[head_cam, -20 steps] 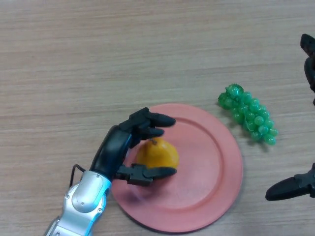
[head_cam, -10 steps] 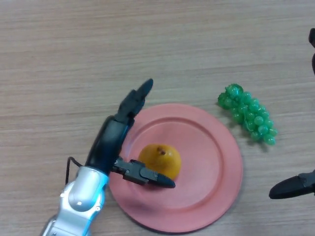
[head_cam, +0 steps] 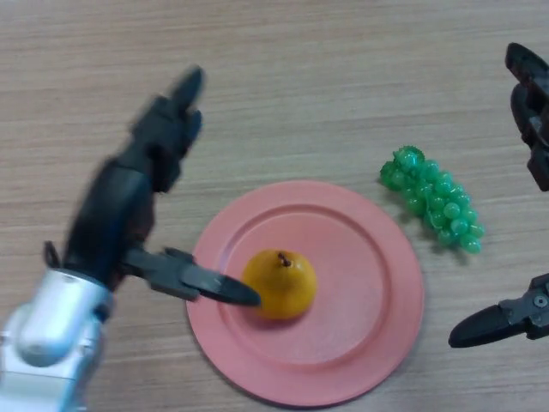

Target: Pick up the yellow pear and place it on the plate

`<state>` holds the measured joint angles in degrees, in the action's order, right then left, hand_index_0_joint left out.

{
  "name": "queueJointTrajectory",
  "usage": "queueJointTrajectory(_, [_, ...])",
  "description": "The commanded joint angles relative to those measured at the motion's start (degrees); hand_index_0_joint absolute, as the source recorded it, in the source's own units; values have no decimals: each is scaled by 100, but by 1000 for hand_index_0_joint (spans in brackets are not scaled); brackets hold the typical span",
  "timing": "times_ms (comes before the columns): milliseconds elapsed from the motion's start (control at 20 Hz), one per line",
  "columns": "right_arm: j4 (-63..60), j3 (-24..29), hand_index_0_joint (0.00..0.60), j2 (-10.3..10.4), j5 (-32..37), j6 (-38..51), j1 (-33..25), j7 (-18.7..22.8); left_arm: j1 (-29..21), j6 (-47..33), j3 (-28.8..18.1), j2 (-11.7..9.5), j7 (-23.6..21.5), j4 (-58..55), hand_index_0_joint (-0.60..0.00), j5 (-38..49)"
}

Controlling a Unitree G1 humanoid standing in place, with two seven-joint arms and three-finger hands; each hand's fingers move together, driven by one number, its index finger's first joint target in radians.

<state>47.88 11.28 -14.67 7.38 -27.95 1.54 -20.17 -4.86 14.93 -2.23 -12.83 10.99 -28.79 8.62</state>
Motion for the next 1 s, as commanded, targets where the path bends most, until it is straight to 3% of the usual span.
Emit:
queueJointTrajectory(50, [205, 160, 0, -144, 99, 614, -186, 203, -195, -215, -479, -194, -244, -594, 0, 560])
queueJointTrajectory(450, [-104, -2, 0, -117, 267, 886, -231, 346, -229, 58, -938, -451, -564, -1003, 0, 928])
queueJointTrajectory(800, [-362, -142, 0, -141, 121, 1158, -292, 312, -182, -46, -784, -390, -619, -948, 0, 423])
queueJointTrajectory(1000, [-188, -215, 0, -133, 110, 962, -296, 237, -144, -120, -941, -395, -706, -1148, 0, 515])
